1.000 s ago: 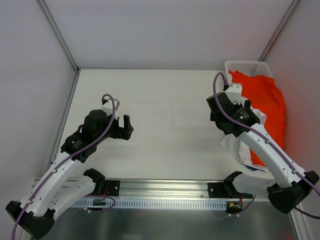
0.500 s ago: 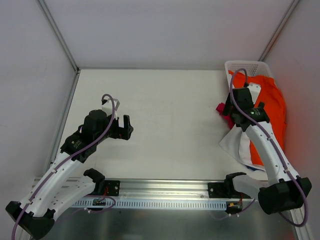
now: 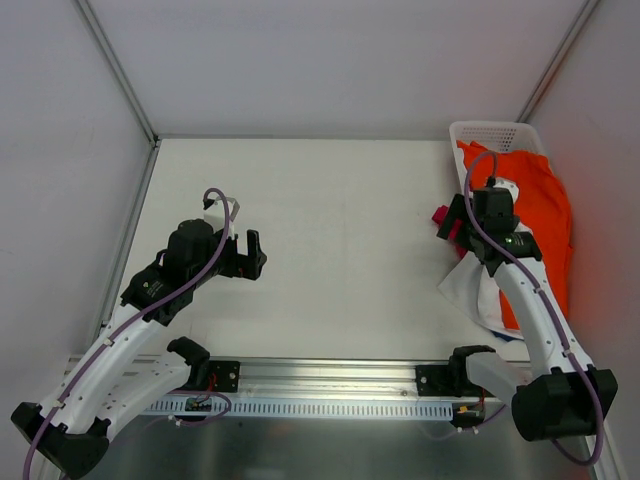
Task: Fold and stack the t-shirts
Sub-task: Grab crumpled tshirt from bin with the right arm
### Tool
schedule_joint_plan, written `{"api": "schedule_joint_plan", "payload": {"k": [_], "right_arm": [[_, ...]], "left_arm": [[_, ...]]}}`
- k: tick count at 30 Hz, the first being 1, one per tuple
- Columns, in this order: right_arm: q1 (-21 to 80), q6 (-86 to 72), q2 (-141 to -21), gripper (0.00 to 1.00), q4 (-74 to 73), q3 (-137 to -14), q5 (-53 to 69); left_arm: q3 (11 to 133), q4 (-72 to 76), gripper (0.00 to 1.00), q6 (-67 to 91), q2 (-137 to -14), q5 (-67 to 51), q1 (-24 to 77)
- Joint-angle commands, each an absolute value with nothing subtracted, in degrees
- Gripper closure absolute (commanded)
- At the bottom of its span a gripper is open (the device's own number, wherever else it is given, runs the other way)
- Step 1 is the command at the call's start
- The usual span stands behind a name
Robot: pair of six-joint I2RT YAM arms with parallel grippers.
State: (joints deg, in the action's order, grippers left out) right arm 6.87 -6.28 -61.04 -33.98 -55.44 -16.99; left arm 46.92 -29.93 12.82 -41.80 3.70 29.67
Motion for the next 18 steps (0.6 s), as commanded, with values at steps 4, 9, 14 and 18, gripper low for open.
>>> {"api": "schedule_joint_plan", "payload": {"k": [4, 9, 14, 18], "right_arm": [[6.9, -3.3, -60.1, 0.01, -30.5, -61.9, -16.8], [2.7, -0.5, -66.2, 0.01, -33.9, -68.9, -20.9], [-5.9, -2.1, -66.4, 0.00, -32.6, -66.0, -20.8], [-13.0, -6.2, -65.9, 0.01, -30.7, -62.8, -16.4]], "left_arm": [[46.8, -30.0, 0.01, 12.6, -41.4, 4.9, 30.1], [46.8, -30.0, 0.01, 12.6, -41.7, 4.8, 30.1], [46.7, -29.9, 0.01, 12.7, -41.5, 5.2, 30.2], [46.8, -30.0, 0.01, 12.7, -42.1, 4.9, 30.1]]}}
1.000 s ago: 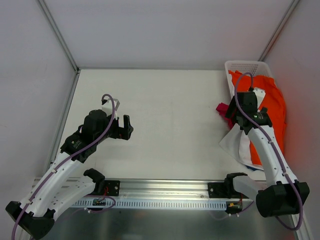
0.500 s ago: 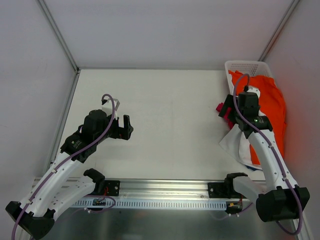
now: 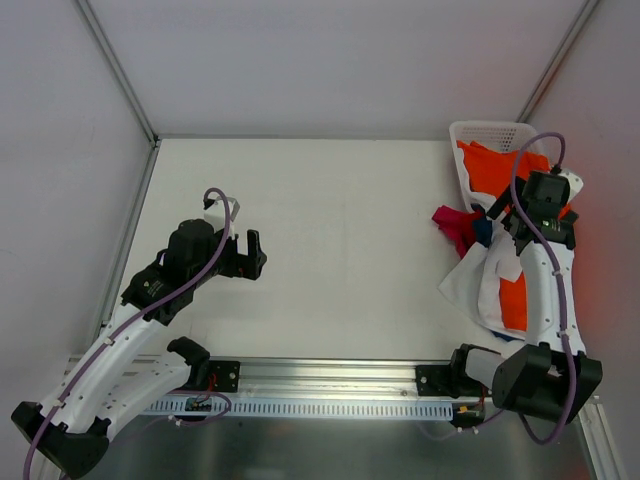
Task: Fold and stack the t-shirts
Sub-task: Grab crumpled tshirt from bin with the right arm
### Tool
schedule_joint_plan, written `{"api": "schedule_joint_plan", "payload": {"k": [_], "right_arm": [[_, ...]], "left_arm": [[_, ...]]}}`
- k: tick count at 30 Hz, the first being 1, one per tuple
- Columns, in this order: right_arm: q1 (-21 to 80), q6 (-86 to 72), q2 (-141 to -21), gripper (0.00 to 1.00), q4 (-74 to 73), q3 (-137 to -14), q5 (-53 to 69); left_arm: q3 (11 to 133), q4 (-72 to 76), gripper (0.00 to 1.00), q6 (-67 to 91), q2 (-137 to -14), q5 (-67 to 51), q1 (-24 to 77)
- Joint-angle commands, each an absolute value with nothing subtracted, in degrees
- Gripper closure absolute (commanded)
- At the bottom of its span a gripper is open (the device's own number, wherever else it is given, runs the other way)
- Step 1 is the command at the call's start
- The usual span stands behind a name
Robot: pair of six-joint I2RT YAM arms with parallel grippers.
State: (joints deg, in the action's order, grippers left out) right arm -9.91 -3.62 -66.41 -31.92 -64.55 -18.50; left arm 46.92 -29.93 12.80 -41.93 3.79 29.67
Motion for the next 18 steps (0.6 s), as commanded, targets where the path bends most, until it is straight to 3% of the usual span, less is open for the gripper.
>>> {"api": "schedule_joint_plan", "payload": {"k": [1, 11, 13, 14, 15, 17, 18], "right_arm": [[-13.4, -6.1, -65.7, 0.01, -29.8, -61.7, -16.7], [-14.7, -6.8, -68.2, 0.01, -28.0, -60.3, -16.4], [-14.7, -6.8, -68.7, 0.15, -27.7, -60.2, -15.8], [-14.7, -6.6, -68.9, 0.48, -27.6, -60.2, -15.4], [-14.7, -6.5, -69.1, 0.68, -27.5, -60.4, -15.3], [-14.8, -6.7, -69.3, 0.99, -27.9, -60.6, -15.5], [-14.8, -6.8, -69.3, 0.99, -27.9, -60.6, -15.2]], "left_arm": [[46.8, -30.0, 0.01, 12.6, -42.2, 5.0, 30.2], [46.8, -30.0, 0.01, 12.5, -41.8, 5.5, 30.1], [46.8, -30.0, 0.01, 12.4, -41.7, 5.4, 30.1], [46.8, -30.0, 0.01, 12.4, -41.7, 5.4, 30.1], [46.8, -30.0, 0.01, 12.5, -41.6, 5.4, 30.1], [46.7, -30.0, 0.01, 12.5, -41.4, 5.4, 30.1], [46.8, -30.0, 0.01, 12.5, -41.5, 5.4, 30.1]]}}
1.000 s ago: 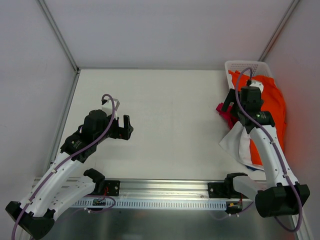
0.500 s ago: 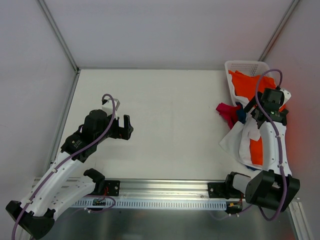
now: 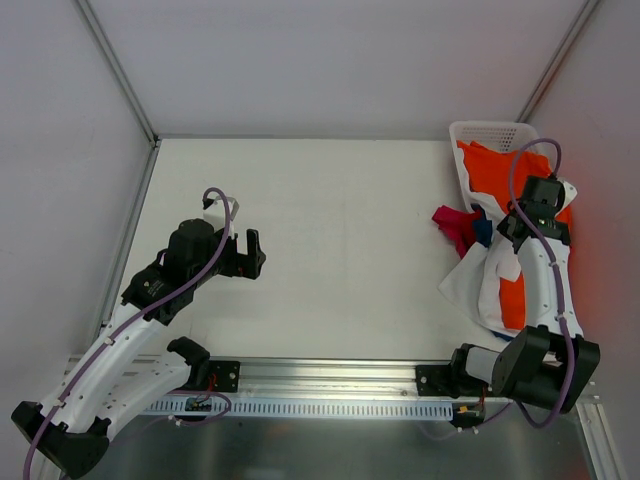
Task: Fold and stack the t-shirts
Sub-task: Grab crumpled tshirt from bin with the right arm, then move the tshirt to the center of the board
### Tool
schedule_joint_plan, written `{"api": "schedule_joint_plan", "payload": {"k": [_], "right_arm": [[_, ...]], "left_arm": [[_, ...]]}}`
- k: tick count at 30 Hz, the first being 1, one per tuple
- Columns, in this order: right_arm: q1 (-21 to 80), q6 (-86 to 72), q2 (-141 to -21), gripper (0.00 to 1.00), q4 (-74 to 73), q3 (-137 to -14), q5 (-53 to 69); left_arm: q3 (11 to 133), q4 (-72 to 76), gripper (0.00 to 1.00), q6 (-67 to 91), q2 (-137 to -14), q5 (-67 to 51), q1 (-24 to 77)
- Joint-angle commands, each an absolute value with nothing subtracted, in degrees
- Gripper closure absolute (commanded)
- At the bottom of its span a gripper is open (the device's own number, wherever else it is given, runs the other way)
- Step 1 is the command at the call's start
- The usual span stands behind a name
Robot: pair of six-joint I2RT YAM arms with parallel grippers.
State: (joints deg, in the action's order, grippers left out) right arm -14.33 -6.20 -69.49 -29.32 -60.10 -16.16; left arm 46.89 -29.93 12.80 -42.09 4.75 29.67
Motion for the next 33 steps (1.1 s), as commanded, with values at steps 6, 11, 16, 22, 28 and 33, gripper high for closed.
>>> {"api": "schedule_joint_plan", "payload": {"k": [6, 11, 16, 22, 28, 33], "right_arm": [[-14.7, -7.0, -67.7, 1.00, -27.7, -60.6, -12.3], [-13.2, -8.4, -62.8, 1.00, -25.8, -64.2, -3.5], [-9.9, -10.3, -57.8, 0.99, -17.6, -72.8, 12.3], [-2.7, -10.5, -56.8, 0.99, -14.2, -86.1, 17.3], [2.3, -18.4, -57.9, 1.00, -9.9, -90.0, 23.9], [13.9, -19.1, -61.1, 0.99, -7.0, -89.2, 22.7]], "left_arm": [[46.8, -30.0, 0.01, 12.5, -41.3, 5.2, 30.1], [46.8, -30.0, 0.01, 12.5, -41.4, 5.2, 30.2], [46.7, -30.0, 0.01, 12.4, -41.4, 5.5, 30.1], [46.8, -30.0, 0.01, 12.4, -41.5, 5.7, 30.1], [46.7, -30.0, 0.01, 12.3, -41.4, 6.4, 30.1], [46.8, -30.0, 0.01, 12.2, -42.1, 6.9, 30.1]]}}
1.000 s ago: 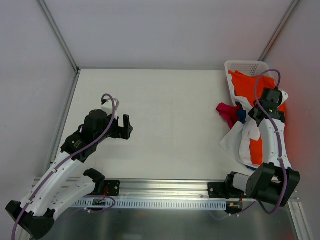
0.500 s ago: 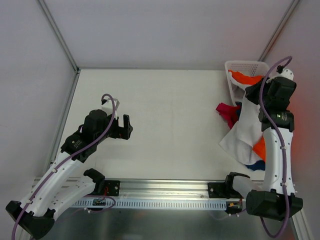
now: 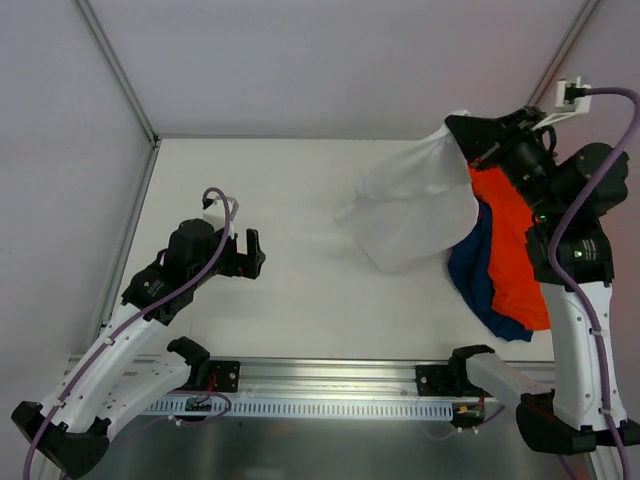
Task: Fold and stack the t-shirts
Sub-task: Move the tshirt to the center of the board
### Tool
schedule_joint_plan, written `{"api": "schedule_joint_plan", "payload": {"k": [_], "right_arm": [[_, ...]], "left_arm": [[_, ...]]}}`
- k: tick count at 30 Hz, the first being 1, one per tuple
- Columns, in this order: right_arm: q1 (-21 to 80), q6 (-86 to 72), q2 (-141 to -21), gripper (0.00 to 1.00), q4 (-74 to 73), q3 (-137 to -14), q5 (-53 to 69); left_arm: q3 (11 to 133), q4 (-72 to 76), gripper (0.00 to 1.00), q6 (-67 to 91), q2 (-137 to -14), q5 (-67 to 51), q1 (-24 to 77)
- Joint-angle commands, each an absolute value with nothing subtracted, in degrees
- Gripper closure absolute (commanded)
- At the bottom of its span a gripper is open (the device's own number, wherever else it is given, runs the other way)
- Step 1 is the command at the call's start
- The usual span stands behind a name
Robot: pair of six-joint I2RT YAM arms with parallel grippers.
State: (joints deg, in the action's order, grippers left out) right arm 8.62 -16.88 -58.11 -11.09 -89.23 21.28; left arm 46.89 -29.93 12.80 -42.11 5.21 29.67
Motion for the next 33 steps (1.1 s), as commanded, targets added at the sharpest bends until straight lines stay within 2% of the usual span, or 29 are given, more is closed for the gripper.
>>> {"api": "schedule_joint_plan", "payload": {"k": [1, 6, 10, 13, 21, 27, 33], "right_arm": [[18.8, -17.9, -62.0, 0.99, -7.8, -89.7, 21.4], [31.4, -11.0, -70.1, 0.99, -15.9, -95.0, 14.2], [41.3, -8.1, -78.2, 0.99, -16.3, -97.7, 10.1], [44.5, -6.2, -84.9, 0.99, -18.1, -101.6, 7.1], [45.1, -3.8, -91.8, 0.99, -20.2, -103.5, 3.3], [45.0, -2.6, -91.2, 1.00, -19.4, -100.6, 1.5], [45.0, -5.4, -93.6, 0.99, -18.8, -100.6, 1.1]], "left_arm": [[46.8, -30.0, 0.01, 12.3, -42.3, 7.0, 30.1], [47.0, -30.0, 0.01, 12.0, -41.8, 6.7, 30.1], [47.1, -29.8, 0.01, 11.7, -39.9, 5.5, 30.1], [47.2, -29.1, 0.01, 11.5, -38.9, 2.2, 30.1], [47.7, -24.9, 0.01, 14.1, -37.5, -11.7, 30.1], [48.3, -23.3, 0.01, 15.3, -41.2, -13.4, 30.1], [45.4, -15.7, 0.01, 25.2, -46.1, -16.9, 32.3]]}}
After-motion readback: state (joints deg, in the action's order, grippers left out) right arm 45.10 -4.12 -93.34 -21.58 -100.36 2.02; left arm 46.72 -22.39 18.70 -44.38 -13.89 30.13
